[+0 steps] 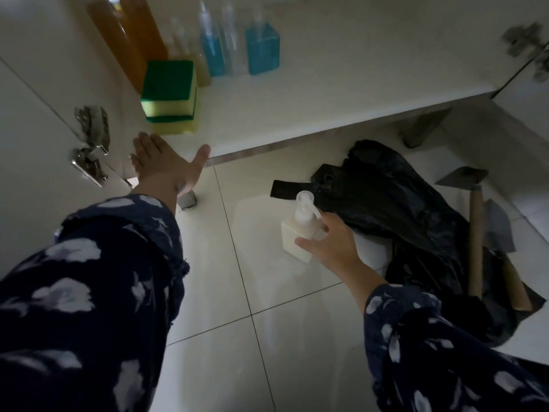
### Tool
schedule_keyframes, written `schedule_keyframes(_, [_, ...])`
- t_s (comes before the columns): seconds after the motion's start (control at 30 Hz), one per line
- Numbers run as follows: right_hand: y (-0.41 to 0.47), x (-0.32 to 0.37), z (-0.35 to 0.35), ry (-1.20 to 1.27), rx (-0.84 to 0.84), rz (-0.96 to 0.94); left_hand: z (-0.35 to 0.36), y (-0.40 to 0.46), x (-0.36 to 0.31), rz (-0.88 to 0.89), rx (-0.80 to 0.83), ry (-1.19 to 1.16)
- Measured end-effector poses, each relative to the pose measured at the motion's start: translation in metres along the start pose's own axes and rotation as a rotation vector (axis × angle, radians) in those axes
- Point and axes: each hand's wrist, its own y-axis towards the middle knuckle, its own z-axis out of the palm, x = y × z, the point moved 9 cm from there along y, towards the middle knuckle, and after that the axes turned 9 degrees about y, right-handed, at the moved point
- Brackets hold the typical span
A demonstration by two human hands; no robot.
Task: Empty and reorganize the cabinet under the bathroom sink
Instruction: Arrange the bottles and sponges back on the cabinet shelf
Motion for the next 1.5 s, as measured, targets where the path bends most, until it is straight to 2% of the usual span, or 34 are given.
schedule_keyframes(0.1, [0.002, 0.035, -0.015, -0.057, 0.026, -0.062, -0.002, -0.003, 0.0, 0.009, 0.008, -0.017])
schedule_keyframes(0.33, [0.026, 0.13, -0.046, 0.035, 0.081, -0.175, -0.006, -0.01, 0.0, 0.016, 0.054, -0.03])
schedule_keyframes(0.63, [0.065, 0.229, -0.042, 0.082, 0.03, -0.32, -0.005, -0.007, 0.002, 0.019, 0.123, -0.058])
schedule_keyframes(0.9, [0.116, 0.256, 0.003, 0.08, -0.134, -0.352, 0.001, -0.001, 0.001, 0.031, 0.111, -0.066])
schedule_keyframes(1.1, [0.141, 0.279, 0.036, -0.001, -0.123, -0.366, 0.002, 0.001, 0.0, 0.009, 0.086, -0.056])
schedule_keyframes(1.3, [0.146, 0.282, 0.05, 0.039, -0.078, -0.336, 0.002, 0.001, 0.0, 0.003, 0.092, -0.045])
schedule_keyframes(1.4, [0.142, 0.281, 0.049, 0.044, -0.035, -0.334, 0.001, 0.0, -0.001, 0.011, 0.105, -0.028])
schedule_keyframes(1.5, [0.133, 0.265, 0.04, -0.017, 0.044, -0.248, -0.003, -0.003, -0.002, 0.013, 0.133, -0.026])
